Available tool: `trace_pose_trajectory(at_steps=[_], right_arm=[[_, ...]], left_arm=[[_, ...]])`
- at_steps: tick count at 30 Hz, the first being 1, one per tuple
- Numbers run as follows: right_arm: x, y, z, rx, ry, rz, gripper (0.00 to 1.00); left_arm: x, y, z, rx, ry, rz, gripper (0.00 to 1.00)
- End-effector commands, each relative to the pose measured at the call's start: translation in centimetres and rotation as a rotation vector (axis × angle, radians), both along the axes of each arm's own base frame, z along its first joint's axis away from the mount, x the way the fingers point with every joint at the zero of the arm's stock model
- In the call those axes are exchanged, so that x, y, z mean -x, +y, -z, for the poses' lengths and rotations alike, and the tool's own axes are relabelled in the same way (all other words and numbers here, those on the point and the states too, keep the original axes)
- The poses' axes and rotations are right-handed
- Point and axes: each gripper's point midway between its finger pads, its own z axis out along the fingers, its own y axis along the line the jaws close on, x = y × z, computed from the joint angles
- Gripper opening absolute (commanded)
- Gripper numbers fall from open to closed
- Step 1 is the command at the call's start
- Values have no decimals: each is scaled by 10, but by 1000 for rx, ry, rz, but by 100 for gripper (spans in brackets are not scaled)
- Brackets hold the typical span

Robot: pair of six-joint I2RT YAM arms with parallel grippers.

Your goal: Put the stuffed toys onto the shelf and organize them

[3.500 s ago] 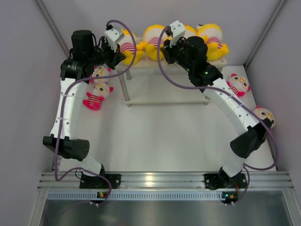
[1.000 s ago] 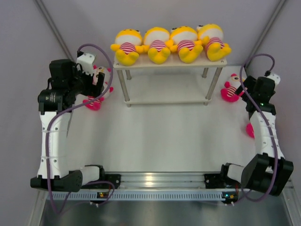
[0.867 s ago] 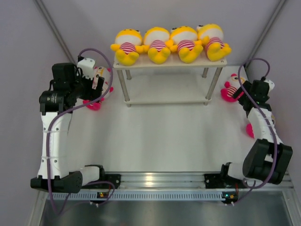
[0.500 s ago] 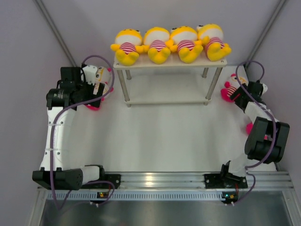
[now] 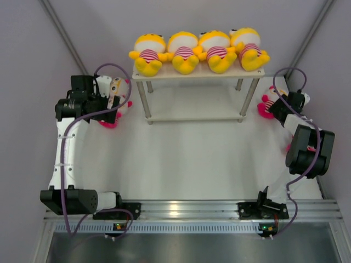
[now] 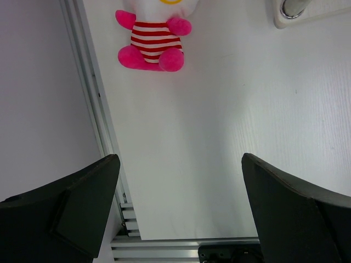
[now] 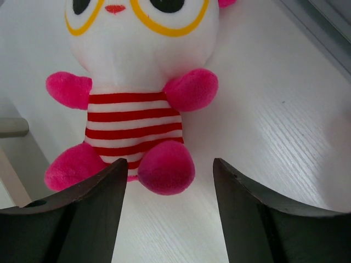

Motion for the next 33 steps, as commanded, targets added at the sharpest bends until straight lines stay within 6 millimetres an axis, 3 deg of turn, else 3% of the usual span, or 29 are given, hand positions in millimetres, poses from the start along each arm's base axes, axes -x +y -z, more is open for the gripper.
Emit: trace_pose_trajectory(at_steps=[1,4,8,12,15,16,17,19,20,21,23,24,26,27,29,32,33], right_arm=[[-28,-11,-28,35,-117,-14,63],[-30,-9,-24,12,-99,-21,55],[-23,-4,-19,-16,-82,-9,62],[-20,-6,-8,-22,-47,4,57],[-19,-5,-6,-26,-30,-6,33],[-18,-4,-8,-26,-35,-6,17],[-14,-3,-7,-23,-30,-9,10],[-7,-2,-24,-3,-51,-7,0],[0,-3,-27,11,-48,3,0],[4,-1,-52,38,-98,3,0],[28,2,-57,69,-64,16,0],[37,8,-88,103,-117,11,0],[64,12,-97,158,-72,16,0],[73,25,-120,185,-114,-9,0],[91,40,-127,189,-97,-51,0],[104,66,-160,182,-168,-148,0],[115,78,-162,177,-145,-185,0]], left_arm=[[-5,2,-14,11,-41,-14,99],[-8,4,-15,7,-39,-18,99],[-9,7,-18,6,-47,-26,99],[-11,7,-16,8,-39,-25,99],[-11,7,-17,7,-44,-23,99],[-10,7,-17,7,-42,-23,99],[-10,7,-17,6,-45,-21,99],[-10,7,-18,6,-47,-21,99],[-9,7,-17,6,-45,-23,99],[-9,7,-18,5,-45,-22,99],[-11,1,-17,30,-45,6,99],[-13,-1,-17,36,-45,11,99],[-15,-4,-21,48,-56,28,99],[-17,-5,-23,52,-60,34,99],[-18,-10,-26,67,-68,54,99],[-23,-15,-32,80,-86,83,99],[-23,-15,-34,80,-91,89,99]])
